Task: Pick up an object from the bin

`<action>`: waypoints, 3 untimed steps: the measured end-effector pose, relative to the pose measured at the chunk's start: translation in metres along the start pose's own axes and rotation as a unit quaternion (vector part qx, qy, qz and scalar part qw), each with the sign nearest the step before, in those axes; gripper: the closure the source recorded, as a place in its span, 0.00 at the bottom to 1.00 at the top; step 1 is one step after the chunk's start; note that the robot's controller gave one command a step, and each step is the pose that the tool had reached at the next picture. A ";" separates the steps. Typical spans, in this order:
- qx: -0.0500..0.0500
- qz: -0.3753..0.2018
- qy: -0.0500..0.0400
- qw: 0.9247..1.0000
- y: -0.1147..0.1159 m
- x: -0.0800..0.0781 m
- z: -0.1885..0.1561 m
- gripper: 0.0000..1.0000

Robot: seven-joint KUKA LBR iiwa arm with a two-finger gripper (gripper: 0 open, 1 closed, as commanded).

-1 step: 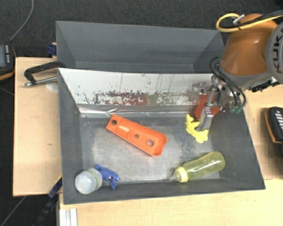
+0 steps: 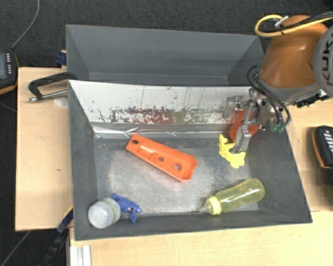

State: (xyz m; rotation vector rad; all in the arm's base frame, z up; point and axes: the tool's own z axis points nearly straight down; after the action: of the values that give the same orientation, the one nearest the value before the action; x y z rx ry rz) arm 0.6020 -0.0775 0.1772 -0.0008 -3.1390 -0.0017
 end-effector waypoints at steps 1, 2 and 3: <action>0.000 -0.040 0.000 0.999 0.016 0.006 -0.005 0.00; 0.000 -0.021 -0.004 1.000 0.061 0.008 0.033 0.00; -0.002 0.032 0.001 0.999 0.101 0.011 0.074 0.00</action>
Offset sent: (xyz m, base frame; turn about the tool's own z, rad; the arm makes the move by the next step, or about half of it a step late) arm -0.0143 0.1030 -0.0787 0.0745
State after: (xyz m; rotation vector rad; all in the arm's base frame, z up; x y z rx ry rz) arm 0.5905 0.0233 0.1031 -0.1019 -3.1348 -0.0066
